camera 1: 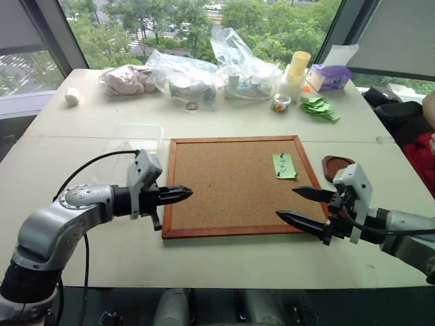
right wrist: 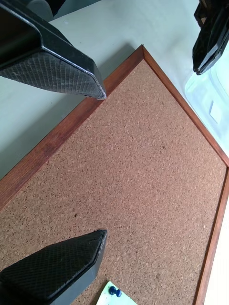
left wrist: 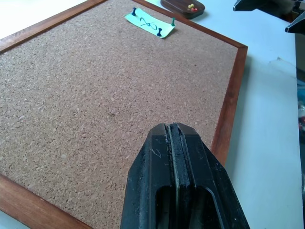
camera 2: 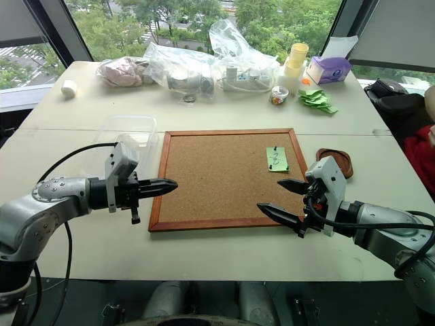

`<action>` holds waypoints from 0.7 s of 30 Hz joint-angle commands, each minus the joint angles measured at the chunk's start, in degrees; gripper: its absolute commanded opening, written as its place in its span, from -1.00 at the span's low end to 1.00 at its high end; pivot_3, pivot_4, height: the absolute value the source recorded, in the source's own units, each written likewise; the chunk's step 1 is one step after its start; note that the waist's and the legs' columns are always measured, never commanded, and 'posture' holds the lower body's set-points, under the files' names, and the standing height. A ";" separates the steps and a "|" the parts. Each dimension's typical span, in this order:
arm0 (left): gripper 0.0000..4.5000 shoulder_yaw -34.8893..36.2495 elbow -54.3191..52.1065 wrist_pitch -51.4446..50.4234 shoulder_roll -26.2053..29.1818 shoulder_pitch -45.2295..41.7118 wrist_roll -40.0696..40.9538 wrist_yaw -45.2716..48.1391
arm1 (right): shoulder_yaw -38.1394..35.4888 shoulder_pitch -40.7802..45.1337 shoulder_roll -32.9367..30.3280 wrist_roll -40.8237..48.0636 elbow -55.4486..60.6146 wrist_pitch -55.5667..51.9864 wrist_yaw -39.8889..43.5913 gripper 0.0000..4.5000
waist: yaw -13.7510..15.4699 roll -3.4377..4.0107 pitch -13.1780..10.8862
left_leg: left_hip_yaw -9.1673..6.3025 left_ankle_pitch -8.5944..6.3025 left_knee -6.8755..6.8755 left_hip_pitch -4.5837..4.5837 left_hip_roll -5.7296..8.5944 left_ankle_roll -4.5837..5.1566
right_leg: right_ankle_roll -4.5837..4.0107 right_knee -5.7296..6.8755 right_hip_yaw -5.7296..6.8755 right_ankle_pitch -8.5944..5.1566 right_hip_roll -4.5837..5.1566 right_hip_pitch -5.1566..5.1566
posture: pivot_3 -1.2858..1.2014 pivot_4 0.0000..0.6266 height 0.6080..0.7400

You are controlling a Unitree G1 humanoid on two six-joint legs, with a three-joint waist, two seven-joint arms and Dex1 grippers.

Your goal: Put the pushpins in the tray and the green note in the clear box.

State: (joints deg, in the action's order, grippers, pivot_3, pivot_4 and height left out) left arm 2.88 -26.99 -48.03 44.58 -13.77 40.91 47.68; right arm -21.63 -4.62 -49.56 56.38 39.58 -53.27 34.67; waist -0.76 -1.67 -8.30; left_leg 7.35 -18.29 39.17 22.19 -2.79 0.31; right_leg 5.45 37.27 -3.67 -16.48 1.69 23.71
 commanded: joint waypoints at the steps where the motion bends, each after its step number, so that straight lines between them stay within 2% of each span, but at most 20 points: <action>1: -0.98 -0.73 0.30 1.88 0.02 -1.47 -1.00 1.11 | -0.39 0.18 0.12 -0.06 1.10 1.05 -0.58 1.00 | 0.00 0.00 0.00 | 0.00 0.00 0.00 0.00 0.00 0.00 | 0.00 0.00 0.00 0.00 0.00 0.00 | 0.03 -0.52 0.97; 15: -0.98 -1.50 1.63 3.63 -1.86 -3.27 -2.22 1.12 | 0.50 2.95 1.38 0.28 0.09 0.42 -5.04 1.00 | -0.01 0.00 0.00 | 0.00 0.01 0.00 0.00 0.00 -0.02 | 0.00 0.00 0.00 0.00 0.00 0.00 | 0.03 -0.52 0.97; 21: -0.98 -9.49 6.18 7.72 -5.38 -10.07 -11.48 -1.53 | 4.05 7.17 2.08 -6.74 -3.43 3.70 -7.07 1.00 | 0.10 0.00 0.00 | 0.00 0.01 0.02 0.00 0.06 -0.01 | 0.00 -0.02 -0.01 0.00 -0.01 -0.03 | 0.03 -0.52 0.97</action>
State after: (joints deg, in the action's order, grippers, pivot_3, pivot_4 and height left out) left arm -4.37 -21.03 -42.41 40.28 -22.15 31.73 46.84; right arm -18.45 0.91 -47.86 52.12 37.17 -51.51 28.35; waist -0.66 -1.67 -8.30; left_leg 7.36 -18.28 39.19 22.19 -2.73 0.29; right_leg 5.45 37.24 -3.68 -16.48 1.69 23.68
